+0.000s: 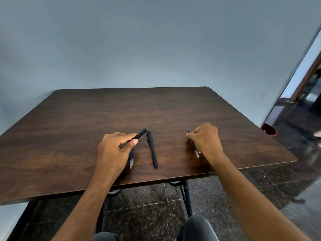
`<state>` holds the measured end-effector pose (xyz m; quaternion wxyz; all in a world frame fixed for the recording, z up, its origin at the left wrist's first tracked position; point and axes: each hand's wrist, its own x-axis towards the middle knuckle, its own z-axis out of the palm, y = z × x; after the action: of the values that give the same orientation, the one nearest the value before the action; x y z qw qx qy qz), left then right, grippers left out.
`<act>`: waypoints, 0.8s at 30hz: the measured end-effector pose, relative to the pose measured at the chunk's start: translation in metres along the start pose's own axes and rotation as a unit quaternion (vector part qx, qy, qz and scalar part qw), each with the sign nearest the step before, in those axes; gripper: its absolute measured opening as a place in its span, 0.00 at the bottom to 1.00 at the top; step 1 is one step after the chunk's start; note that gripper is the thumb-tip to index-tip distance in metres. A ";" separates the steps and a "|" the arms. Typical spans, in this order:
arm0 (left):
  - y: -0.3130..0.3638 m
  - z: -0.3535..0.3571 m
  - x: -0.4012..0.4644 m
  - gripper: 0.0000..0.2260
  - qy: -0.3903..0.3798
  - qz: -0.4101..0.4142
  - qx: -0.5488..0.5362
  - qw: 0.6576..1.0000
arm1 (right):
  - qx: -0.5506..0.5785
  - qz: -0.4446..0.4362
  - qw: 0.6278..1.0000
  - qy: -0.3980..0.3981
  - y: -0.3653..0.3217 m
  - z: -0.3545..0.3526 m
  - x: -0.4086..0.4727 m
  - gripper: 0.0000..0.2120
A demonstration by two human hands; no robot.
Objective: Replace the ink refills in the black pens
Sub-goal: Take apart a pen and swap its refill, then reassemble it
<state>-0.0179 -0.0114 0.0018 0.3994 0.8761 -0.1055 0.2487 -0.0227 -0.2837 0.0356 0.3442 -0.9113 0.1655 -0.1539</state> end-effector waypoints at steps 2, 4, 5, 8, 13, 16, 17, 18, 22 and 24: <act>0.001 0.000 0.000 0.11 0.001 0.006 0.000 1.000 | -0.022 -0.005 1.000 -0.009 0.000 0.002 0.001 0.12; 0.003 0.000 0.000 0.11 0.001 0.016 -0.003 1.000 | -0.046 -0.006 0.999 -0.012 -0.001 0.005 0.002 0.12; 0.004 0.000 0.000 0.10 0.000 0.021 -0.003 1.000 | -0.045 0.001 0.999 -0.012 -0.002 0.006 0.003 0.12; 0.004 0.000 -0.001 0.11 0.001 0.025 0.007 1.000 | -0.049 0.014 0.999 -0.010 -0.003 0.009 0.003 0.12; 0.004 -0.001 0.000 0.11 -0.011 0.039 0.016 0.999 | -0.061 0.012 0.998 -0.001 -0.001 0.014 0.001 0.13; 0.005 -0.002 -0.001 0.11 -0.003 0.042 0.022 0.999 | -0.066 0.007 0.998 0.001 0.000 0.015 0.000 0.13; 0.005 -0.002 -0.001 0.11 0.000 0.042 0.022 0.999 | -0.068 0.007 0.998 0.000 0.000 0.015 0.000 0.13; 0.005 -0.002 -0.001 0.11 -0.001 0.041 0.025 0.999 | -0.070 0.009 0.998 -0.002 0.000 0.015 0.000 0.13; 0.003 -0.001 0.000 0.12 -0.011 0.023 0.030 0.999 | -0.076 0.016 0.997 0.001 -0.002 0.015 -0.002 0.13; 0.004 -0.001 0.000 0.12 -0.010 0.019 0.027 0.999 | -0.079 0.018 0.997 0.001 -0.003 0.014 -0.002 0.13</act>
<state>-0.0197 -0.0132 0.0051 0.3697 0.8870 -0.1189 0.2499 -0.0187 -0.2725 0.0269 0.2735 -0.9325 0.1937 -0.1346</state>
